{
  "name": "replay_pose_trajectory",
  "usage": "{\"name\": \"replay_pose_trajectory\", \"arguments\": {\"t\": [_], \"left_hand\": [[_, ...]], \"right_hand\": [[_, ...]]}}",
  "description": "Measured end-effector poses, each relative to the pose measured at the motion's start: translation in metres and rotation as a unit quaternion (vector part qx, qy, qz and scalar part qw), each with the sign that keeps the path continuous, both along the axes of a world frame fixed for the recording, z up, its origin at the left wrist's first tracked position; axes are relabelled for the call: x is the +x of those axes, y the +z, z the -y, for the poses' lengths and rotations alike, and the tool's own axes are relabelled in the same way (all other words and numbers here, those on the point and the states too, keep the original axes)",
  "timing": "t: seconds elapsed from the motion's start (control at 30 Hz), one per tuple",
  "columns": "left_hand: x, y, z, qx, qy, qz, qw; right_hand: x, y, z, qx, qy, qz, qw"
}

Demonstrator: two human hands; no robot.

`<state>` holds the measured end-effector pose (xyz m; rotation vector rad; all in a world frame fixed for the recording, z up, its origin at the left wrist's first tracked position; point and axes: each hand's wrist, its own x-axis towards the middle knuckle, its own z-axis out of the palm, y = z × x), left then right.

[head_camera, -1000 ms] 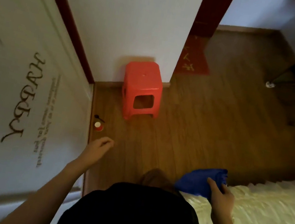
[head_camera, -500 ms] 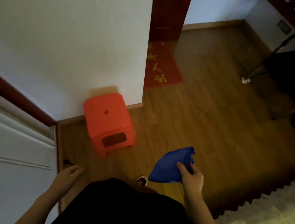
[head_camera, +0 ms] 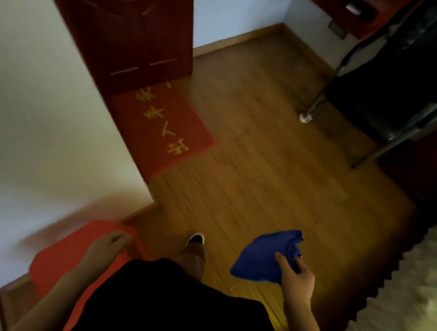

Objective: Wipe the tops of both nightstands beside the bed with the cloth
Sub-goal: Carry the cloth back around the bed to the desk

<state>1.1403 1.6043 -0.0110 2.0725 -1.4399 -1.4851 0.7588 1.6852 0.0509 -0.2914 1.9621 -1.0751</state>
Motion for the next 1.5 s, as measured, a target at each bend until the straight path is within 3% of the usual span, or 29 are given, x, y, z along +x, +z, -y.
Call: {"name": "replay_pose_trajectory", "arguments": {"t": [0.2, 0.4, 0.67, 0.8, 1.0, 1.3, 1.5], "left_hand": [[-0.101, 0.03, 0.202, 0.004, -0.146, -0.039, 0.989], [-0.177, 0.042, 0.346, 0.035, -0.206, -0.041, 0.977], [-0.219, -0.005, 0.491, 0.086, -0.114, -0.02, 0.99], [-0.258, 0.021, 0.562, 0.092, -0.036, -0.034, 0.995], [-0.316, 0.037, 0.676, 0.052, -0.008, -0.036, 0.998], [-0.47, 0.024, 0.888, 0.024, -0.135, -0.054, 0.989], [-0.577, 0.051, 1.037, 0.0, -0.224, -0.074, 0.972]], "right_hand": [[-0.066, 0.016, 0.085, 0.043, -0.142, -0.06, 0.987], [-0.125, 0.013, 0.186, 0.048, -0.23, -0.045, 0.971], [-0.209, -0.012, 0.399, 0.032, -0.166, -0.002, 0.986], [-0.241, 0.0, 0.506, 0.008, -0.1, 0.005, 0.995], [-0.295, 0.017, 0.633, -0.011, -0.058, -0.002, 0.998], [-0.407, -0.008, 0.768, 0.025, -0.179, 0.01, 0.983], [-0.477, 0.014, 0.85, 0.005, -0.278, -0.007, 0.96]]}}
